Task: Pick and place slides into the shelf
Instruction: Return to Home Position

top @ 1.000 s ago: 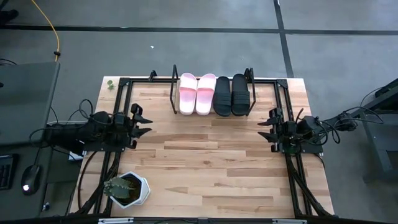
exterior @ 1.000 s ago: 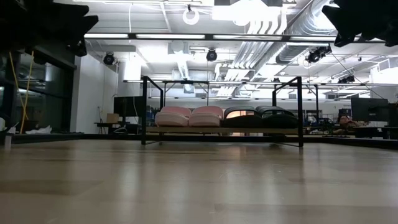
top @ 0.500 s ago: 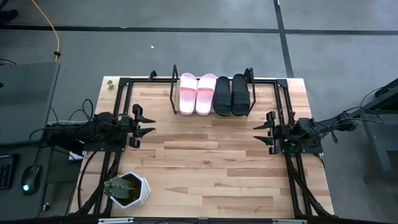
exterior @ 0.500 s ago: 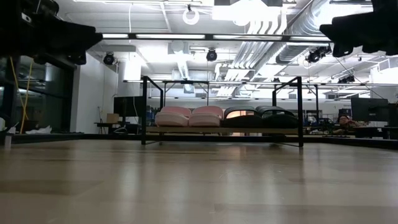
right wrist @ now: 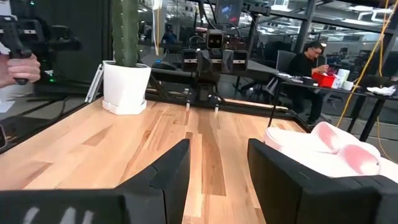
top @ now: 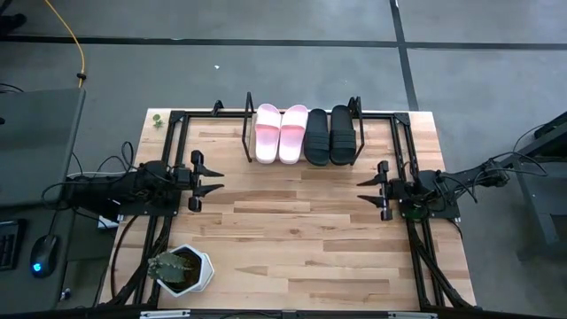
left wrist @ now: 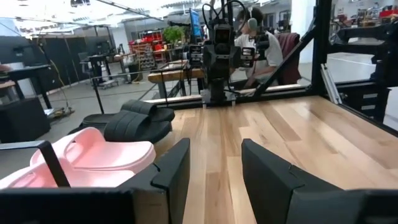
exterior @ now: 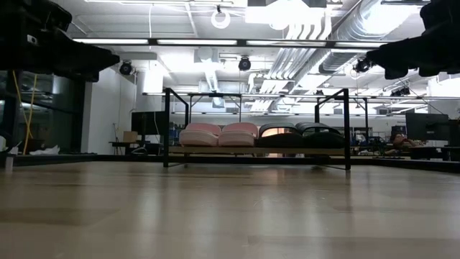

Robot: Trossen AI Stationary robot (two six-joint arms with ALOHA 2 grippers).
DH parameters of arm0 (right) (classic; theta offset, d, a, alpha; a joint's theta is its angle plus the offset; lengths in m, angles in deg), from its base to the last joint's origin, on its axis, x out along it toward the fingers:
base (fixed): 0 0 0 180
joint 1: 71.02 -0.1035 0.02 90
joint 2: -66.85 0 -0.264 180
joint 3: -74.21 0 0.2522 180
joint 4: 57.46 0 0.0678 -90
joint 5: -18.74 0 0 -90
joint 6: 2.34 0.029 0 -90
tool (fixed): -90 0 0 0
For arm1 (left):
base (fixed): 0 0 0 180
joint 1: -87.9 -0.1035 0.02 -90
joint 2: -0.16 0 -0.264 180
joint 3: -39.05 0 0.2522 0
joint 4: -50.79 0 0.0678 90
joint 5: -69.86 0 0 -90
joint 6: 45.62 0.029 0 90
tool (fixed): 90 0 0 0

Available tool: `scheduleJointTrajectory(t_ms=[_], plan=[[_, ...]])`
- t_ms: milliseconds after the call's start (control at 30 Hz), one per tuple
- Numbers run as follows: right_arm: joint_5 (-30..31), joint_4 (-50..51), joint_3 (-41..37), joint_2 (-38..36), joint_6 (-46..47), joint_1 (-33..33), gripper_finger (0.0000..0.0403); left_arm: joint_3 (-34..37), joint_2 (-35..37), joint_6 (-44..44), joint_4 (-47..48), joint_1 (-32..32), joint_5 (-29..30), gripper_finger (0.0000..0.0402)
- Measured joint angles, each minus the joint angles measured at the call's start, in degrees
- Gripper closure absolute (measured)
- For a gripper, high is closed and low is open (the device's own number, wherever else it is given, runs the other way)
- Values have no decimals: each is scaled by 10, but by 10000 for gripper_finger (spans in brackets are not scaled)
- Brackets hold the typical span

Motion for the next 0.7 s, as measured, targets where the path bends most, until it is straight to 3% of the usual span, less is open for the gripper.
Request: scheduleJointTrajectory(t_ms=[367,633,700], plan=[[13,-1,0,0,-9,0,271,0,0,9,0,0,0,284],[13,-1,0,0,-16,0,359,0,0,16,0,0,-1,387],[13,-1,0,0,-16,0,382,0,0,16,0,0,-1,395]])
